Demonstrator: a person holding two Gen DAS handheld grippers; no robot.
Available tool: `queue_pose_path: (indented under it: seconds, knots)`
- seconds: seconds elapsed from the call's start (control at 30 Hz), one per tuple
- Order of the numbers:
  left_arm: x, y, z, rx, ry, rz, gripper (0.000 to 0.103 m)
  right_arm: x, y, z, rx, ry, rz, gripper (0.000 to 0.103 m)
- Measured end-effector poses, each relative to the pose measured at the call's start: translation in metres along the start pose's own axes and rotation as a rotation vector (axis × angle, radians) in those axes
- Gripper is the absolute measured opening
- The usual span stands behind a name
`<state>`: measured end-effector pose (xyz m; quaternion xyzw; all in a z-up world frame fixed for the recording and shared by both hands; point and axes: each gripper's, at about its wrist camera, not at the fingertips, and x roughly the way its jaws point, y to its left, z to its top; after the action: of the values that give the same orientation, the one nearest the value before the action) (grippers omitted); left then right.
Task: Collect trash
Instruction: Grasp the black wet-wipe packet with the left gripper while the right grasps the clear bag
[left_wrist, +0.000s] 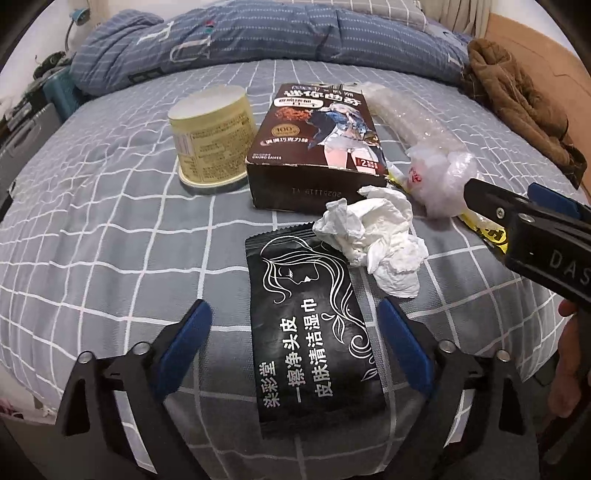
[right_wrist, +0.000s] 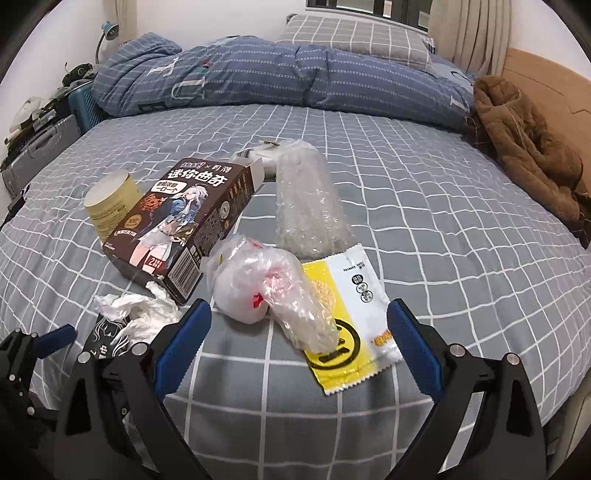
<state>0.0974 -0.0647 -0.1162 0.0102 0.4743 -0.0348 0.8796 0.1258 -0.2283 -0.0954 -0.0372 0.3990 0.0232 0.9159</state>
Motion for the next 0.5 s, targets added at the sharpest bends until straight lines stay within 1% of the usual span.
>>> queue_pose_path:
  seconds: [0.07,0.2,0.27,0.3,0.37,0.43,0.5]
  knots:
    - [0.000,0.001,0.000,-0.002,-0.003,-0.002,0.086,0.004,0.001,0.002,0.001,0.007,0.003,0.091]
    - [0.003,0.002,0.000,0.000,0.002,-0.015,0.080,0.012,0.002,0.004,0.001,0.026,0.016,0.086]
    - [0.003,0.005,0.000,-0.004,0.004,-0.029,0.071,0.015,0.003,0.005,0.002,0.029,0.028,0.086]
    - [0.003,0.005,0.000,-0.005,0.005,-0.032,0.069,0.016,0.004,0.005,0.002,0.029,0.033,0.086]
    - [0.003,0.007,0.000,-0.008,0.006,-0.040,0.061,0.020,0.007,0.005,0.001,0.038,0.048,0.086]
    - [0.004,0.007,0.000,-0.001,0.006,-0.040,0.057,0.023,0.012,0.004,-0.013,0.047,0.054,0.085]
    - [0.004,0.008,0.000,-0.003,0.007,-0.046,0.056,0.028,0.017,0.003,-0.023,0.063,0.061,0.081]
